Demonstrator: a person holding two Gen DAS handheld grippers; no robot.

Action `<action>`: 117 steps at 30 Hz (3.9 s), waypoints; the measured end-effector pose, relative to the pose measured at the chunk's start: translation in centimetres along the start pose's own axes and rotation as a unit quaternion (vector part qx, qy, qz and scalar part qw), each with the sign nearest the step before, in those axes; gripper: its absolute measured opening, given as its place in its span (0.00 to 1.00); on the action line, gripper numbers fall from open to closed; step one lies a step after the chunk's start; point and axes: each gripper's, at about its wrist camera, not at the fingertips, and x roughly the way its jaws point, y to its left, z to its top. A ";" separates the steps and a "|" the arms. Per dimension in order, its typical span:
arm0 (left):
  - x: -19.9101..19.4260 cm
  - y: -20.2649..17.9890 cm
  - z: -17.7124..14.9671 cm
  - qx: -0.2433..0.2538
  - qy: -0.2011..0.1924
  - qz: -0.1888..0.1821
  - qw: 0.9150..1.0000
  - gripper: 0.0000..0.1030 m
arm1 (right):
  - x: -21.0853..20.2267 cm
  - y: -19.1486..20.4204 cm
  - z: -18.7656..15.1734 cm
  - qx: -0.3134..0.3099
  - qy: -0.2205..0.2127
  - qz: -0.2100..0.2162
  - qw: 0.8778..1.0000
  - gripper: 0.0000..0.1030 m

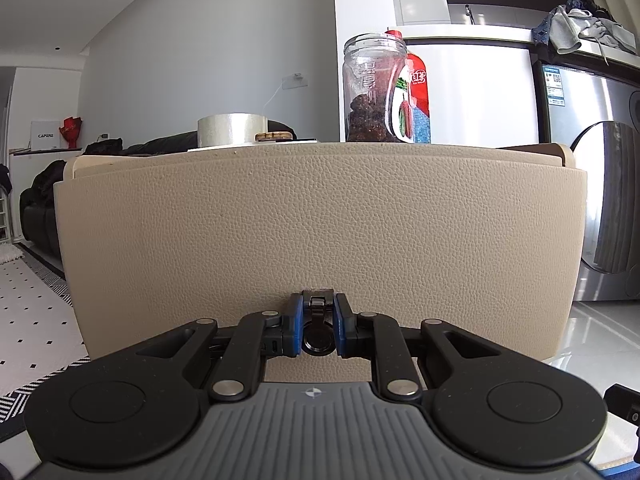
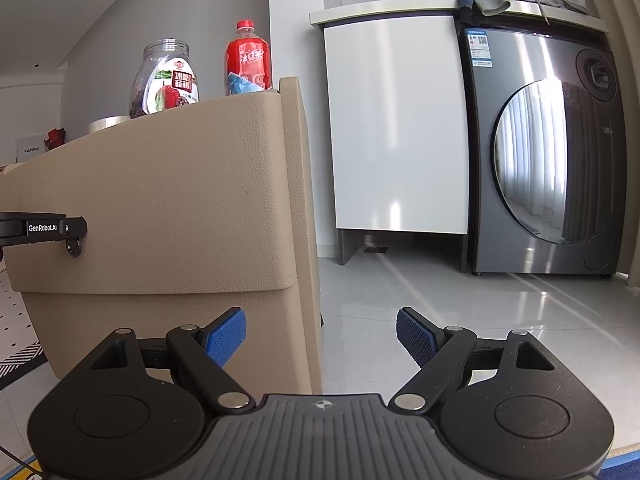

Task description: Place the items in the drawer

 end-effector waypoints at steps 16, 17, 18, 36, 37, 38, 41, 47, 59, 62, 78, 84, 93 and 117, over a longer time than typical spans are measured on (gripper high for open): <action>-1.9 -0.1 0.0 0.004 0.007 0.000 1.000 0.17 | -2.0 0.4 0.5 -0.015 -0.033 0.019 0.999 0.83; -2.1 -0.1 0.0 0.004 0.008 0.000 1.000 0.17 | -2.1 0.5 0.5 -0.017 -0.034 0.021 0.999 0.83; -2.2 -0.1 0.0 0.004 0.008 0.000 1.000 0.17 | -2.1 0.6 0.5 -0.019 -0.035 0.021 0.999 0.83; -4.5 0.2 -0.1 -0.003 0.018 -0.005 1.000 0.17 | -5.4 1.8 0.1 -0.031 -0.072 0.042 0.996 0.83; -4.6 0.1 -0.1 -0.002 0.017 -0.005 1.000 0.17 | -5.6 1.9 0.1 -0.034 -0.075 0.043 0.996 0.83; -4.7 0.1 -0.2 -0.001 0.017 -0.005 1.000 0.17 | -5.6 2.1 0.2 -0.038 -0.077 0.045 0.995 0.83; -5.0 0.1 -0.3 0.000 0.017 -0.004 1.000 0.17 | -5.6 2.5 0.2 -0.046 -0.076 0.050 0.995 0.83; -5.7 0.1 -0.4 0.004 0.018 -0.003 1.000 0.17 | -5.5 3.0 0.0 -0.048 -0.071 0.060 0.995 0.83; -7.1 0.1 -0.6 0.002 0.020 -0.004 1.000 0.17 | -5.8 2.0 0.6 -0.027 -0.082 0.058 0.995 0.83; -7.4 0.2 -0.6 0.000 0.020 -0.005 1.000 0.17 | -6.0 2.0 0.7 -0.027 -0.084 0.058 0.994 0.83; -9.5 0.6 -1.0 -0.019 0.025 -0.012 0.999 0.16 | -6.5 1.5 1.1 -0.026 -0.095 0.065 0.993 0.83; -10.2 0.9 -1.1 -0.024 0.027 -0.017 0.999 0.16 | -6.9 1.9 0.9 -0.037 -0.103 0.066 0.992 0.83; -11.2 1.0 -1.3 -0.031 0.028 -0.019 0.999 0.17 | -7.6 2.0 1.0 -0.034 -0.109 0.076 0.991 0.83; -13.6 1.1 -1.9 -0.030 0.025 -0.019 0.999 0.16 | -9.6 1.4 1.7 -0.011 -0.120 0.080 0.989 0.83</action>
